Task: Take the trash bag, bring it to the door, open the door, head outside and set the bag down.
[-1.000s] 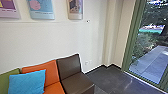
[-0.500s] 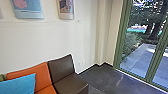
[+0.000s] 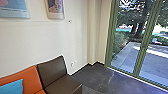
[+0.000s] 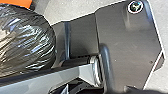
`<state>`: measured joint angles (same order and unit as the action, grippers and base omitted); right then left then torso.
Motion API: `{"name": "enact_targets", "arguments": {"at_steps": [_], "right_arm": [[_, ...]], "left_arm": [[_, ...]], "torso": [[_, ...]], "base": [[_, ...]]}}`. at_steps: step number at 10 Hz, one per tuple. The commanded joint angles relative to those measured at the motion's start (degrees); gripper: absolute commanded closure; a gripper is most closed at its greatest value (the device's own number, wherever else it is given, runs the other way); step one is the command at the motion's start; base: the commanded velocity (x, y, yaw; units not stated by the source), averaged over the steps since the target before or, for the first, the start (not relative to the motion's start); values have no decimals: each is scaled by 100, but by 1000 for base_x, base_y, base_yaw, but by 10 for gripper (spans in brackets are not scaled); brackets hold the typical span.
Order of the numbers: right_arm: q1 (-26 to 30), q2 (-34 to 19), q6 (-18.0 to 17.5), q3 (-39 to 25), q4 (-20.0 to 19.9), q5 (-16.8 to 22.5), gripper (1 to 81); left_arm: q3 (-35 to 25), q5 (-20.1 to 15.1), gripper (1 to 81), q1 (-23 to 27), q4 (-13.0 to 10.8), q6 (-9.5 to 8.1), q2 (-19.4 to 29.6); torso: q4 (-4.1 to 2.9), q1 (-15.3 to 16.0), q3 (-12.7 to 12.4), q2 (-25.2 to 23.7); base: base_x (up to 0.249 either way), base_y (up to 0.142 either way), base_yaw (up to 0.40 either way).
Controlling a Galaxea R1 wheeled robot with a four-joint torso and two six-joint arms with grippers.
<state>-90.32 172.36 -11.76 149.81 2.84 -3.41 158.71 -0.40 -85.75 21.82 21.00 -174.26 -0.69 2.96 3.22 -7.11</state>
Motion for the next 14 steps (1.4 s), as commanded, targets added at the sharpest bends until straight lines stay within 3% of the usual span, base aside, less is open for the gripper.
{"name": "enact_targets", "arguments": {"at_steps": [1,3,7,14], "right_arm": [[264,55,-27,135,50,289,10],[220,20,-19,58,68,246,10],[202,-490,7,-981,94,183,10],[150,-428,16,-964,103,183,10]], "left_arm": [[11,-355,811,308,-55,44,22],[-6,-355,811,300,-46,44,40],[-24,-355,811,273,-46,53,76],[-32,-346,811,273,-46,53,67]], "torso": [[0,0,0,0],[0,0,0,0],[0,0,0,0],[0,0,0,0]], "base": [[0,0,-261],[0,0,-261],[0,0,-264],[0,0,-282]]}}
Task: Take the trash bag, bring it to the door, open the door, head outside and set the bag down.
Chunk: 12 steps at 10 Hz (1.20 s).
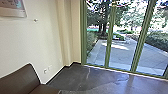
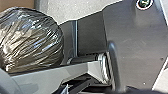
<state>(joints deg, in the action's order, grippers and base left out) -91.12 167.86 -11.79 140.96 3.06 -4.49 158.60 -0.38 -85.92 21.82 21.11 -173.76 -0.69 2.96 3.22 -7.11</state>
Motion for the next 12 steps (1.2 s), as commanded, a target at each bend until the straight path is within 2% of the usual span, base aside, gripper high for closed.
{"name": "enact_targets", "arguments": {"at_steps": [1,6,12], "right_arm": [[222,30,19,-61,72,290,10],[230,233,19,317,72,290,10],[248,259,19,361,72,290,10]], "left_arm": [[-22,-358,811,290,-46,42,17],[-13,-358,811,290,-46,42,8],[-13,-358,811,290,-55,42,8]], "torso": [[0,0,0,0],[0,-2,0,0],[0,-2,0,0]], "base": [[0,0,-308],[0,0,-322],[0,0,-323]]}}
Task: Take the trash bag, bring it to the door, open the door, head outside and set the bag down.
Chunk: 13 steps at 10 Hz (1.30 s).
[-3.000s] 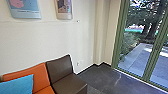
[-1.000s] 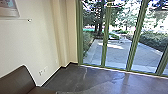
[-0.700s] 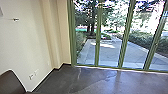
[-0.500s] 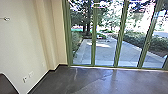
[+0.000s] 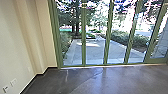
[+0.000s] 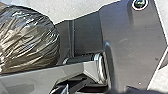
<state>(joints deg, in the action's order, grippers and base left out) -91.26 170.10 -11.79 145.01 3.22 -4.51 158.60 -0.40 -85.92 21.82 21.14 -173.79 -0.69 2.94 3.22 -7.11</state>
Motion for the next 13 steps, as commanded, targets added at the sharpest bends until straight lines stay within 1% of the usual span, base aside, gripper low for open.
{"name": "enact_targets", "arguments": {"at_steps": [1,13], "right_arm": [[261,36,19,-44,56,293,10],[244,45,19,-44,74,293,10]], "left_arm": [[-13,-355,811,290,-55,39,10],[-13,-346,811,290,-46,39,10]], "torso": [[0,0,0,0],[0,0,0,0]], "base": [[0,0,-322],[0,0,-318]]}}
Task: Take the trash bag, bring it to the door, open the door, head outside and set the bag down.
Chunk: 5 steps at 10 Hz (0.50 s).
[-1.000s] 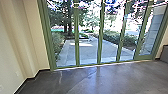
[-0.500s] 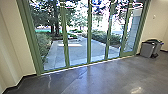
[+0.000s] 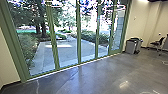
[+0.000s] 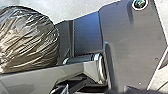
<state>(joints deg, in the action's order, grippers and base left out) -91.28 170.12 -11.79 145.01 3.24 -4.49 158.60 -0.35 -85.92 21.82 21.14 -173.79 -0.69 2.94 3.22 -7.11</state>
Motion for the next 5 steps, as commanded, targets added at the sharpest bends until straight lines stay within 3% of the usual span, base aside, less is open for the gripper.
{"name": "enact_targets", "arguments": {"at_steps": [1,5], "right_arm": [[246,42,19,-44,71,290,10],[246,42,19,-44,71,290,10]], "left_arm": [[-13,-351,811,290,-46,39,19],[-13,-351,811,282,-46,39,19]], "torso": [[0,0,0,0],[0,0,0,0]], "base": [[0,0,-305],[0,0,-303]]}}
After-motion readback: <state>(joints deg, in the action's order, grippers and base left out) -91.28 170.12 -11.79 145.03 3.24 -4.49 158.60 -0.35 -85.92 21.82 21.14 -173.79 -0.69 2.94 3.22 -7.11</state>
